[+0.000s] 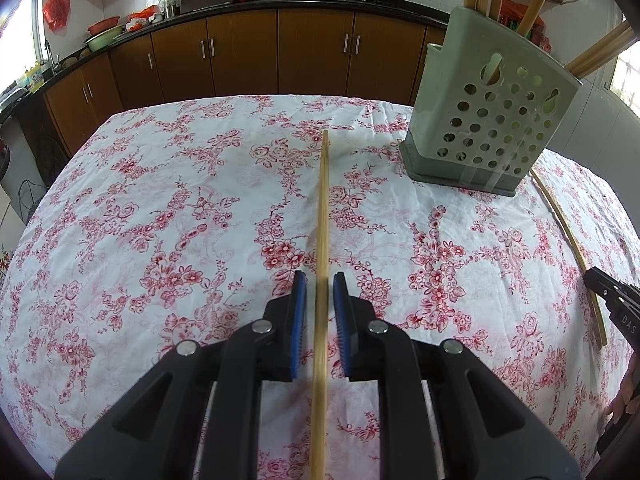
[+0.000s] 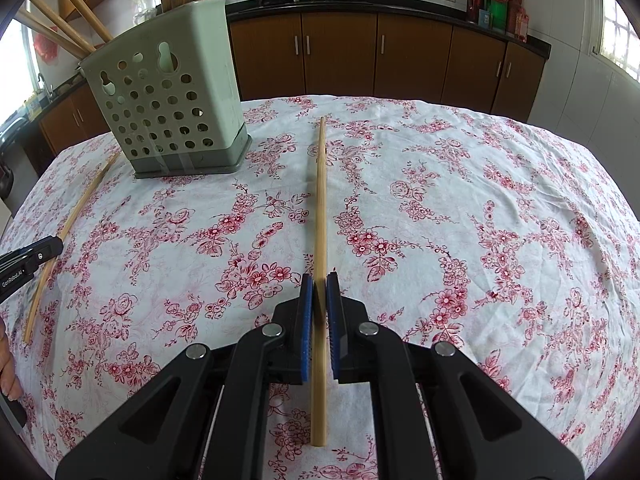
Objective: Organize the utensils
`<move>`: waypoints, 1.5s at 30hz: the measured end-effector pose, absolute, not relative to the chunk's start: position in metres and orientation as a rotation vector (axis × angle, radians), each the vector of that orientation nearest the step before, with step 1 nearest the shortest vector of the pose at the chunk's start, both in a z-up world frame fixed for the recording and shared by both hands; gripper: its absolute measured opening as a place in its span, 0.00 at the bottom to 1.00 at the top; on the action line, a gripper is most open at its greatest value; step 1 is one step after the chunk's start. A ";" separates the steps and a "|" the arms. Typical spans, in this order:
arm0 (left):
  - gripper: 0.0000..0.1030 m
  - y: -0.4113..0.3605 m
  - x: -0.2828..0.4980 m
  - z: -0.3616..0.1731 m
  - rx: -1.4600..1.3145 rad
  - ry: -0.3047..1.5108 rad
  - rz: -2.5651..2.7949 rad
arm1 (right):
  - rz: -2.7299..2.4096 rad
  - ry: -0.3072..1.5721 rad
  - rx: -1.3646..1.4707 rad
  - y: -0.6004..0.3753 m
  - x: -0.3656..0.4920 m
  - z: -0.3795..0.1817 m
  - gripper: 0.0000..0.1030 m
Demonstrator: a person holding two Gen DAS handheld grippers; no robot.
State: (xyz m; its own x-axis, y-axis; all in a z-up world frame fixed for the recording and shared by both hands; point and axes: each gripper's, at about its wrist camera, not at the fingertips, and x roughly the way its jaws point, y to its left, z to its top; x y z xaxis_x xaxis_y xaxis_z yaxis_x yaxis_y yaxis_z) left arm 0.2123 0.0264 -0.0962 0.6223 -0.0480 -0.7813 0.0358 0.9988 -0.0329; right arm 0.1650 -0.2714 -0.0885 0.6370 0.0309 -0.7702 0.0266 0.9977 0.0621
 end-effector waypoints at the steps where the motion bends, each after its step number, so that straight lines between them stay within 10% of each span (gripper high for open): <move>1: 0.16 0.026 0.212 -0.096 -0.015 0.898 -0.048 | 0.003 0.880 0.070 -0.271 0.165 -0.089 0.08; 45: 0.16 0.024 0.208 -0.095 0.008 0.900 -0.049 | 0.002 0.880 0.070 -0.271 0.163 -0.089 0.08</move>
State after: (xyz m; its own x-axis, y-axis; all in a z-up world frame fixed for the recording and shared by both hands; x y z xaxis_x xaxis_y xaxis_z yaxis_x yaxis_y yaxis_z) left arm 0.2078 0.0242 -0.0949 0.6203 -0.0390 -0.7834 0.0455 0.9989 -0.0137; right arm 0.1629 -0.2711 -0.0888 0.6370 0.0308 -0.7703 0.0273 0.9977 0.0625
